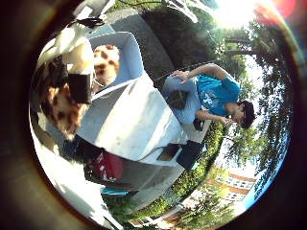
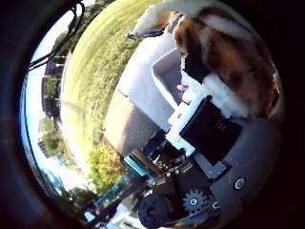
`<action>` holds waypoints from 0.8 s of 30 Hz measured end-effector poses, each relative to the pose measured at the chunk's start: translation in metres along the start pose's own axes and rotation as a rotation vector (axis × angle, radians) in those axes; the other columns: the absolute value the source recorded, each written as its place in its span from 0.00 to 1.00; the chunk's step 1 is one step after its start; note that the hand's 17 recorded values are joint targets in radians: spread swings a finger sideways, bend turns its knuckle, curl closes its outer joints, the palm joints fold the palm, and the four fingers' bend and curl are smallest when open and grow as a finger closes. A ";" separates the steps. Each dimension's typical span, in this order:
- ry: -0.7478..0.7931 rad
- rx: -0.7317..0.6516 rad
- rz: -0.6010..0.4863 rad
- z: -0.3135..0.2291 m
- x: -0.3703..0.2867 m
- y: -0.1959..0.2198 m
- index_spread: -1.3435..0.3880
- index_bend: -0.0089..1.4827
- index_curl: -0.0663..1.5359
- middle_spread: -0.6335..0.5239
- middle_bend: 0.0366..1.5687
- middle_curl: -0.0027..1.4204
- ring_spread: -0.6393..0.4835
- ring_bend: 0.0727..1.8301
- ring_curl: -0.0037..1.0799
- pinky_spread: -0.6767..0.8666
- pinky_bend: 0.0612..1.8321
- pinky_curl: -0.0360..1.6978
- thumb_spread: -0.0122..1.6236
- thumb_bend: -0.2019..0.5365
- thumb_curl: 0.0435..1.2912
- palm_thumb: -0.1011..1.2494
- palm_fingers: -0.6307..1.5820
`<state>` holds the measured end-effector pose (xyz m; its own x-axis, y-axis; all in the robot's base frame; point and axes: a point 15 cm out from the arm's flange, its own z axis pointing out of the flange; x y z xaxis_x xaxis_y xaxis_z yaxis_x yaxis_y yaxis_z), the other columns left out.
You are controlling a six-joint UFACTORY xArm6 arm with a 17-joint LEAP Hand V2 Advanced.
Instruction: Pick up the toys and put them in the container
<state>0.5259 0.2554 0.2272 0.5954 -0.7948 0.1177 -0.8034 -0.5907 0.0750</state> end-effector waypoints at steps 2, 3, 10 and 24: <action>0.003 0.061 0.021 0.008 0.001 -0.021 0.07 0.51 0.40 0.36 0.83 0.77 0.46 0.84 0.81 0.51 0.88 0.50 0.71 0.23 0.52 0.72 0.59; 0.003 0.081 0.028 0.017 0.000 -0.031 0.08 0.51 0.42 0.36 0.82 0.76 0.47 0.84 0.80 0.51 0.87 0.50 0.71 0.22 0.52 0.70 0.59; -0.004 0.145 0.076 0.080 -0.006 -0.071 0.15 0.51 0.54 0.40 0.79 0.71 0.54 0.82 0.72 0.52 0.76 0.52 0.72 0.24 0.49 0.68 0.56; -0.011 0.103 0.030 0.146 -0.016 -0.075 0.50 0.15 0.40 0.58 0.14 0.34 0.81 0.36 0.35 0.72 0.58 0.39 0.68 0.22 0.37 0.60 0.22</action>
<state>0.5781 0.2924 0.0750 0.5717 -0.8133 0.1078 -0.8158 -0.5775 -0.0307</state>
